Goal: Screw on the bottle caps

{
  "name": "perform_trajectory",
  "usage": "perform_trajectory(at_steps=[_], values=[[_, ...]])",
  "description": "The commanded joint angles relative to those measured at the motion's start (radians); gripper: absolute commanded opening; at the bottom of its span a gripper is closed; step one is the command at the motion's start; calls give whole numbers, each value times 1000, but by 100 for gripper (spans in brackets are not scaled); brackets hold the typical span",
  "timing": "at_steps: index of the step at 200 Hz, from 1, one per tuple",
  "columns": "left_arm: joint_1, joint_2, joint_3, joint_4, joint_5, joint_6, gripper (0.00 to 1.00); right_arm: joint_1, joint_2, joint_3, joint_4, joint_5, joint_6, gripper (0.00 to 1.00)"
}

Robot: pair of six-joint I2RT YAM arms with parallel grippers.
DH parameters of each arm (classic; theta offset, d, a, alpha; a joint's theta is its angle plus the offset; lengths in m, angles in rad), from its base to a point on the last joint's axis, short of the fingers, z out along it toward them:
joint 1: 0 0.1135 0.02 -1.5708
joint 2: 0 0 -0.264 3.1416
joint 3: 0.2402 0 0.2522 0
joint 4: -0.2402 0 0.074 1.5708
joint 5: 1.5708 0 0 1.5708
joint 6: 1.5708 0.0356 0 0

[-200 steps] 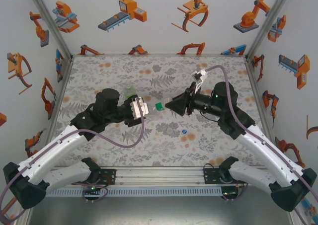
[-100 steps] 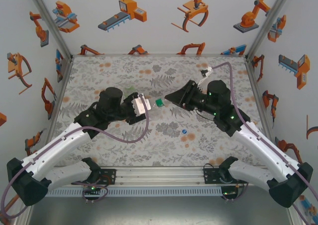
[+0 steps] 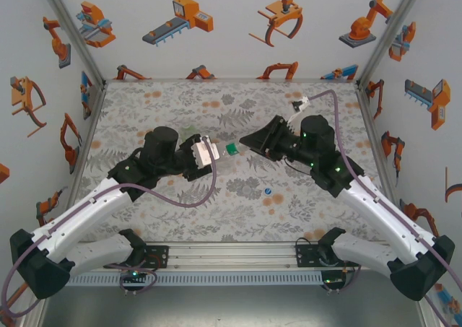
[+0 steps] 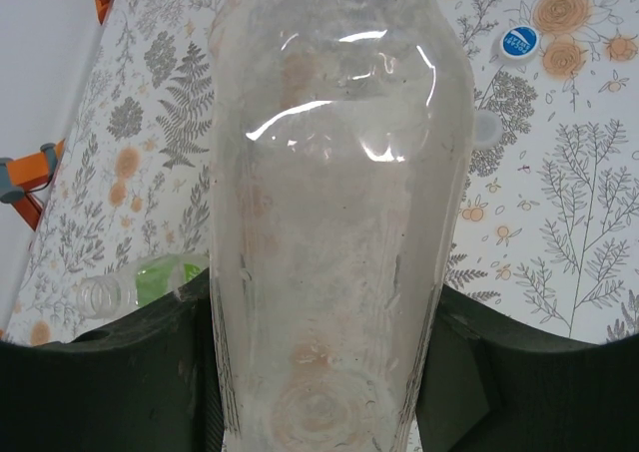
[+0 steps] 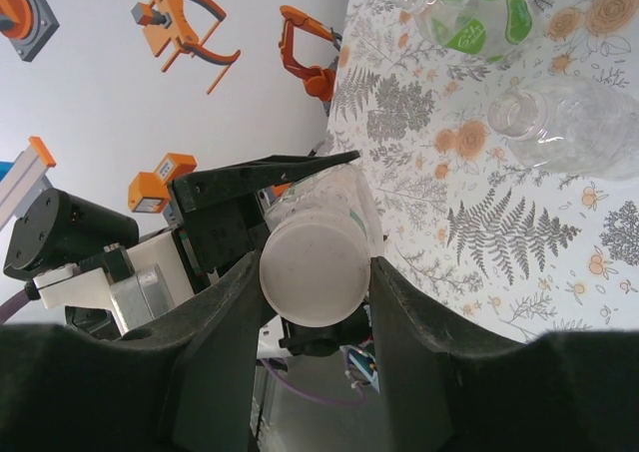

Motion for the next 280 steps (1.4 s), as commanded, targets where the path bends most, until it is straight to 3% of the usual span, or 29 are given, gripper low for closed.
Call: perform_trajectory(at_steps=[1,32,86,136,193,280], values=[[-7,-1,33,24,40,-6,0,8,-6,46,25,-50,-13,11],[-8,-8,30,25,50,0,0,8,-26,58,28,-61,-86,37],[-7,-27,18,29,85,14,0,8,-77,96,-18,-45,-237,64],[-7,-39,11,30,118,23,0,7,-103,160,-117,-35,-418,68],[-7,-35,22,-3,222,42,0,7,-197,150,-148,-48,-793,67],[-7,-10,45,-59,373,63,0,8,-244,173,-302,-432,-1471,64]])
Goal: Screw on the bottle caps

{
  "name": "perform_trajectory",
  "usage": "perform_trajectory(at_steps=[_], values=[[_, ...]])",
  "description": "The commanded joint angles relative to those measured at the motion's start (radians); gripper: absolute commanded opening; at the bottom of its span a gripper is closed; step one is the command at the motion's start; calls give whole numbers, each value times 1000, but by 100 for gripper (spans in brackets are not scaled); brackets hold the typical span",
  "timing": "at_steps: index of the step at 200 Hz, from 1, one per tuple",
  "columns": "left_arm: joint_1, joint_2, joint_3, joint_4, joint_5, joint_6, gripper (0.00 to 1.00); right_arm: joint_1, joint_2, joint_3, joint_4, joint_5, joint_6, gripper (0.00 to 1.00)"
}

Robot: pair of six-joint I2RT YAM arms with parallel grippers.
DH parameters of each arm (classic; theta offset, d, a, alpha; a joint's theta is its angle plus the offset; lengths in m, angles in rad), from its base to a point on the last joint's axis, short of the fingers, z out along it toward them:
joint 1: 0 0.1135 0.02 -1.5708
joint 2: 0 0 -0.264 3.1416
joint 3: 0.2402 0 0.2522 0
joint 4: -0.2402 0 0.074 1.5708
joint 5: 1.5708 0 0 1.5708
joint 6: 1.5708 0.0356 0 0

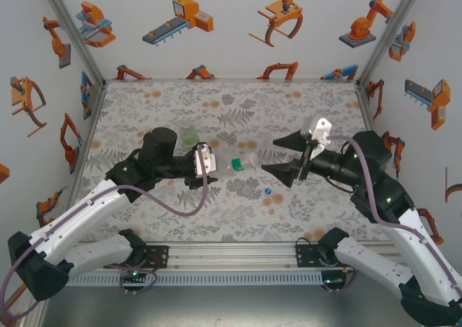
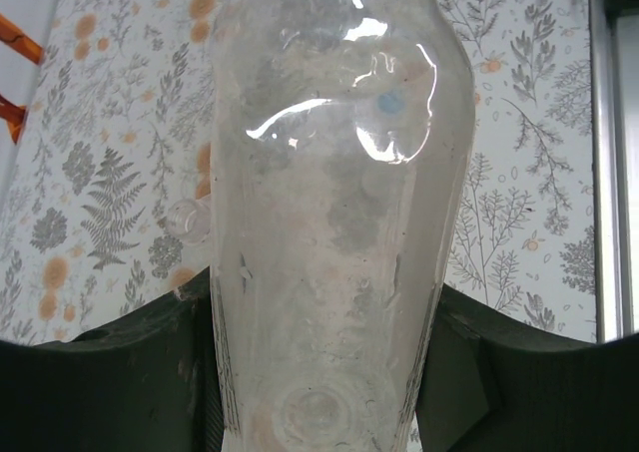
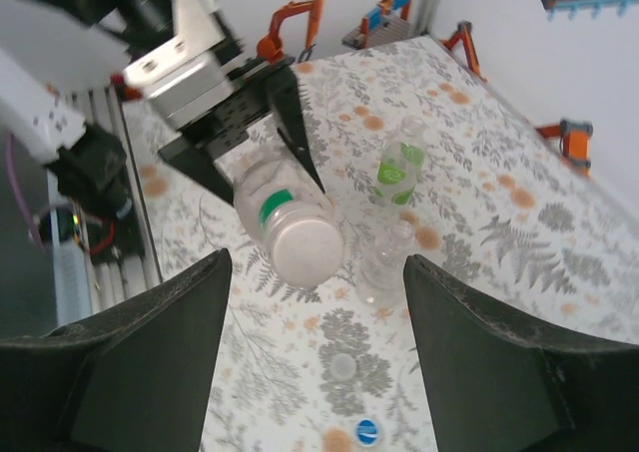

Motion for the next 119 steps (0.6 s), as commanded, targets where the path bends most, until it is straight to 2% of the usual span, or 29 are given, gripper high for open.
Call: perform_trajectory(at_steps=[1,41,119], values=[[-6,6,42,-27,81,24,0,5,17,38,-80,-161,-256,64],[-5,6,43,-43,115,33,0,4,65,63,-136,-275,-360,62],[-5,34,65,-54,84,9,0,5,133,-4,-32,-271,-335,58]])
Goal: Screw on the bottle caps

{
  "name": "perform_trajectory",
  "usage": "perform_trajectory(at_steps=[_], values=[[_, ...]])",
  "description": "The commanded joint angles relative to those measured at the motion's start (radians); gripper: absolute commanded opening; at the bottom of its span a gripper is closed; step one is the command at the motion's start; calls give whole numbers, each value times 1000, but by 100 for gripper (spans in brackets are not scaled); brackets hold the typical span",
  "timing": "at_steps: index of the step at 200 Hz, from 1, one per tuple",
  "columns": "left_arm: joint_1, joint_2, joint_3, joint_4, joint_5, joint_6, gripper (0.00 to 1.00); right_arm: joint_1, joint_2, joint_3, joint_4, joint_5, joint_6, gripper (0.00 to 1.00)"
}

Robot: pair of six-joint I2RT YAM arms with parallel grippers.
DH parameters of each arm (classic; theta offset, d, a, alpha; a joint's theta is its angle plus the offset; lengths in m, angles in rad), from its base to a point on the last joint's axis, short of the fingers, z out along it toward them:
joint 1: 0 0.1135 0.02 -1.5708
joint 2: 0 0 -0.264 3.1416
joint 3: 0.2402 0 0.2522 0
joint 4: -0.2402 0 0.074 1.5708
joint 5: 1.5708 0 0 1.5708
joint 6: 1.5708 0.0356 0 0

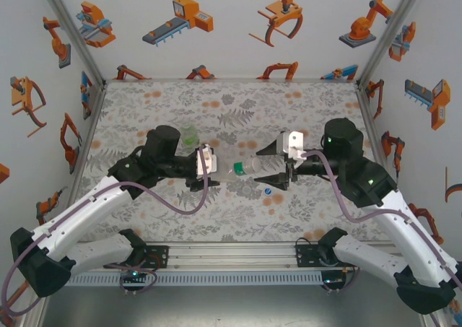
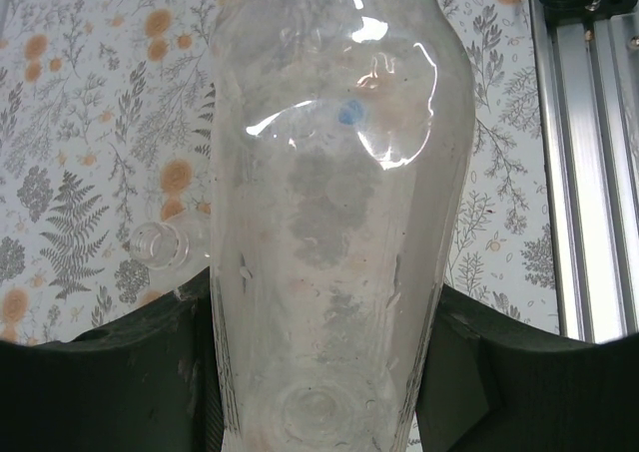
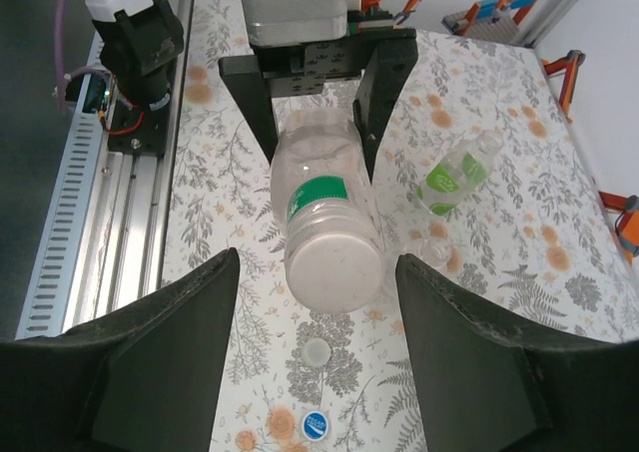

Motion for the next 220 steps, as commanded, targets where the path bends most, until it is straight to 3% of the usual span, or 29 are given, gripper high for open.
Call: perform_trajectory(at_steps=[1,83,136,159,172,191,220], values=[[-4,1,33,-12,11,1,0,5,2,-25,70,-23,-5,57],[-5,0,31,-10,20,2,0,5,17,-43,111,5,3,48],[-4,-4,29,-8,3,3,0,5,15,-55,120,40,37,26],[-6,-11,17,20,-55,-7,0,5,22,-72,205,70,160,14],[-6,-19,9,40,-106,-14,0,4,39,-75,250,70,247,0],[-4,-34,-5,69,-184,-24,0,5,73,-80,326,70,422,0],[-3,-56,-31,116,-270,-31,0,5,123,-101,502,182,804,0]])
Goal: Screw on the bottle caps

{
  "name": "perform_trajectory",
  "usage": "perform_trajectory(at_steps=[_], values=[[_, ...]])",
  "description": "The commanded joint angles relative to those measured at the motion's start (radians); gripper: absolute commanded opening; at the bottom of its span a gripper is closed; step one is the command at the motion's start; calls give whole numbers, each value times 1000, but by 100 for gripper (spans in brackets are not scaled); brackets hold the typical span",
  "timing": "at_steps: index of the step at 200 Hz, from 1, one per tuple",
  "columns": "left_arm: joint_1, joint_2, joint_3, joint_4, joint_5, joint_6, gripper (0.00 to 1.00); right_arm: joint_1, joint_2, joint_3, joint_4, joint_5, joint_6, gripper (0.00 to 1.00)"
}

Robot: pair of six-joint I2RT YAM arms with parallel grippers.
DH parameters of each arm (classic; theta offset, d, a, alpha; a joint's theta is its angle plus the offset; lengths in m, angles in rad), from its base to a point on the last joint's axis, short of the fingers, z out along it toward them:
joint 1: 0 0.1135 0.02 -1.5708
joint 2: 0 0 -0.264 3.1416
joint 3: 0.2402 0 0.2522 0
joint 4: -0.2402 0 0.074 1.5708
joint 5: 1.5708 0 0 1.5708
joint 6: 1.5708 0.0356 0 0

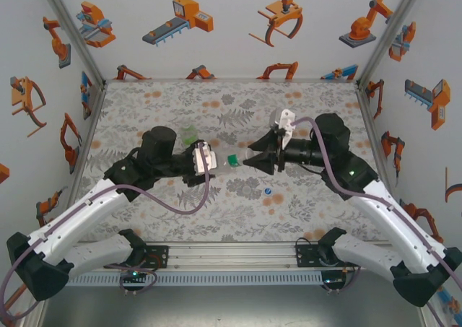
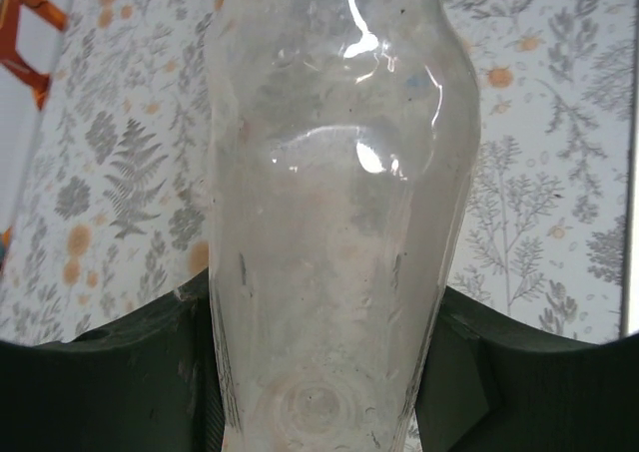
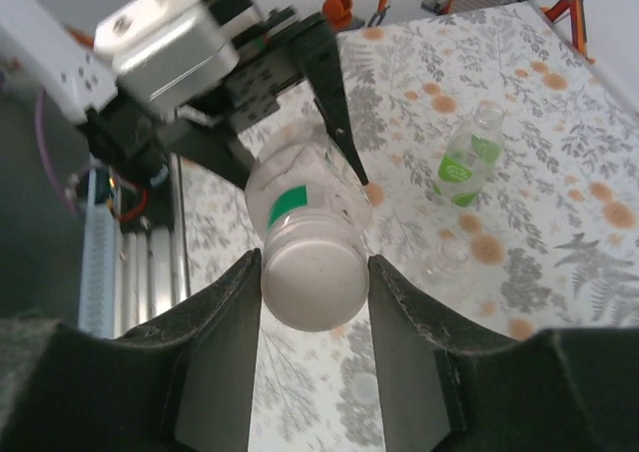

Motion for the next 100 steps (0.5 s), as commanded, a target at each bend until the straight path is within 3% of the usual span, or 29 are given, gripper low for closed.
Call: perform_trajectory(at_steps=[1,46,85,100], values=[[-5,-18,-18,97,-93,-24,0,7,42,-21,217,78,394,0],[-4,-15,-24,125,-201,-41,0,6,107,22,104,293,798,0],[1,1,-19,135,-230,-57,0,6,155,19,40,328,1151,0],[3,8,-12,126,-230,-59,0,4,180,18,51,302,1220,0]])
